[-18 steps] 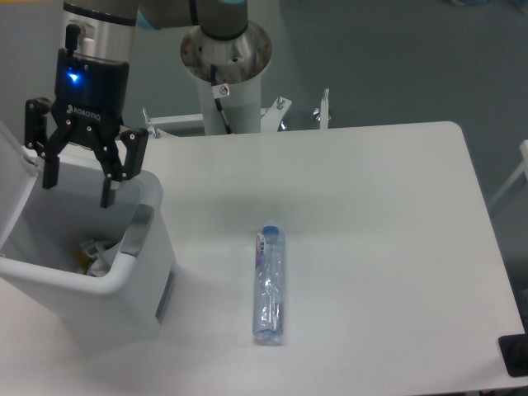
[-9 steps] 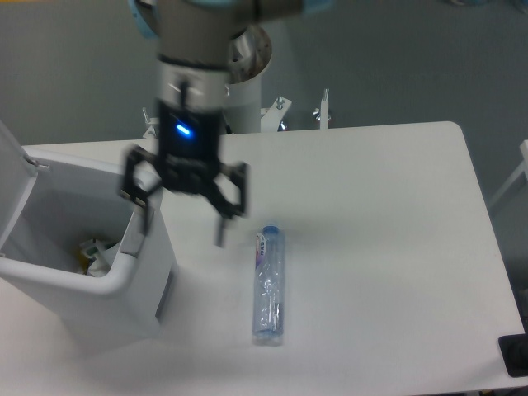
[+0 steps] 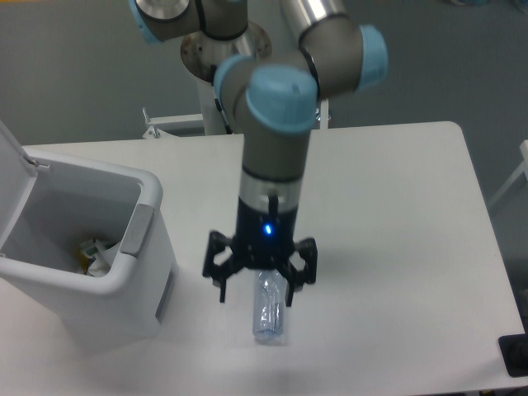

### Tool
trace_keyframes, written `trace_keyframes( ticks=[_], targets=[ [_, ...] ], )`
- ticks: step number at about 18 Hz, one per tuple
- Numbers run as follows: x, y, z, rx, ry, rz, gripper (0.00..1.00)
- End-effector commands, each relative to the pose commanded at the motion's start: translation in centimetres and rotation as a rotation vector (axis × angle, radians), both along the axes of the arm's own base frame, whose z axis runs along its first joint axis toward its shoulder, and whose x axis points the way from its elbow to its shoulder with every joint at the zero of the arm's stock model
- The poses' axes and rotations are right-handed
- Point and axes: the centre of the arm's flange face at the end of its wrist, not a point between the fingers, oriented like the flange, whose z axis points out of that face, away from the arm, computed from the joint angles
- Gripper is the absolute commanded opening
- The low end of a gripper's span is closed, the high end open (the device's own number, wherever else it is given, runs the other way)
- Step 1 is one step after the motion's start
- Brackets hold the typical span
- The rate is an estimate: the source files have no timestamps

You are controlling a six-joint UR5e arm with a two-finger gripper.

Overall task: Place the trash in the trash can
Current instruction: 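Move the gripper to the water bottle and lower around it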

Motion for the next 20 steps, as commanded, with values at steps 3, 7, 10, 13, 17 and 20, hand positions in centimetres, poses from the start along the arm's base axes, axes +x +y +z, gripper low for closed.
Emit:
trace_keyframes(
  ticks=[3, 7, 10, 13, 17, 20],
  targets=[
    [-0.9, 0.2, -3.5, -0.106, 0.008, 0.0, 1.0],
    [-1.1, 1.0, -6.3, -0.22, -0.009, -0.001, 1.0],
    [-1.3, 2.3, -8.1, -0.297, -0.01, -0.01, 1.0],
    [-0.4, 3.3, -10.9, -0.379, 0.007, -0.028, 1.0],
    [0.3, 3.9, -12.9, -0.427, 0.008, -0.044, 1.0],
    [0.3, 3.8, -13.0, -0.438, 0.016, -0.043, 1.0]
  ],
)
